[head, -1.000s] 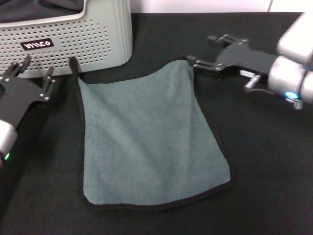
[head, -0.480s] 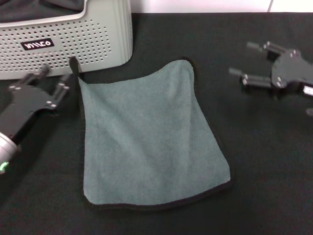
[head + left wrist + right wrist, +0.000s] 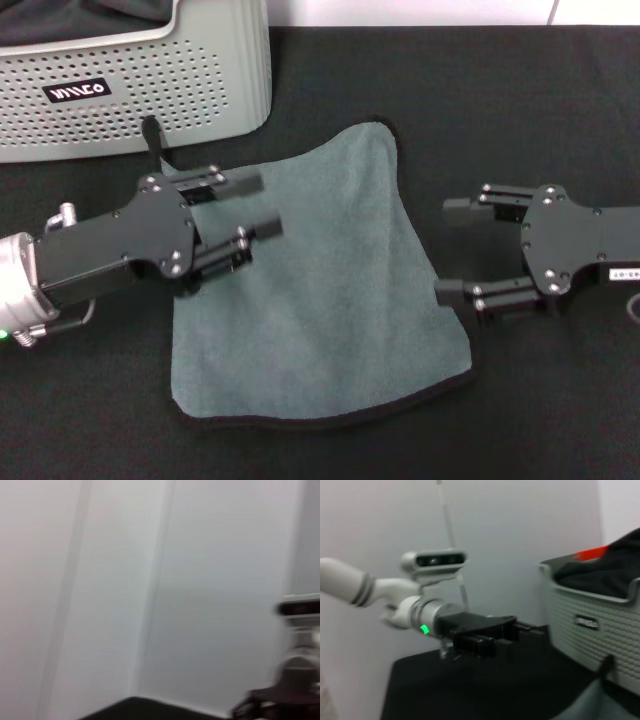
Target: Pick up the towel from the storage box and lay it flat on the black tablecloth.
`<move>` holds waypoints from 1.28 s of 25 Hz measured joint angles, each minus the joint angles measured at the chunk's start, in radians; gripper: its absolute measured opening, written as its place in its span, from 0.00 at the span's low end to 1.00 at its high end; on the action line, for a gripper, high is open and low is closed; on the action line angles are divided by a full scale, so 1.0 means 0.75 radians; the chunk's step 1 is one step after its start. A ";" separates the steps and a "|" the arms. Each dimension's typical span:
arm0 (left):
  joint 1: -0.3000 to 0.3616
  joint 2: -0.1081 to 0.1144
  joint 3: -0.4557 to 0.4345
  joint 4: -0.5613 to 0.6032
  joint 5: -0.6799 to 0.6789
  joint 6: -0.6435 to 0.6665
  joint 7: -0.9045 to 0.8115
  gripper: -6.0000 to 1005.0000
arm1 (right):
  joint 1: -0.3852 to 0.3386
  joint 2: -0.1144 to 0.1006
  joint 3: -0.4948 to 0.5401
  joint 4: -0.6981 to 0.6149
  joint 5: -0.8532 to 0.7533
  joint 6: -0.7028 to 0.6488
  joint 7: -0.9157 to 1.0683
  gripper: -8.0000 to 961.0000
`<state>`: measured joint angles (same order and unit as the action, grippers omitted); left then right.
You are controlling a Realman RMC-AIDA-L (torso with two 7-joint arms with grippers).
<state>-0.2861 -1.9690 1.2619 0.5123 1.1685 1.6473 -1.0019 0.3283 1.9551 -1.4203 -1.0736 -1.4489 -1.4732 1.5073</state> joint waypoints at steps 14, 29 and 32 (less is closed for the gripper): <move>-0.140 0.037 -0.025 0.247 0.105 0.298 -0.312 0.51 | 0.057 0.009 0.191 -0.186 -0.019 -0.323 0.075 0.92; -0.231 0.019 -0.114 0.489 0.110 0.295 -0.568 0.53 | 0.179 0.031 0.296 -0.216 -0.033 -0.331 0.146 0.90; -0.233 0.018 -0.115 0.513 0.110 0.296 -0.563 0.55 | 0.190 0.035 0.314 -0.217 -0.034 -0.331 0.150 0.91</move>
<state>-0.4610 -1.9556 1.1754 0.8973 1.2509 1.8696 -1.4240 0.4710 1.9813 -1.1852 -1.2363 -1.4741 -1.7212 1.6195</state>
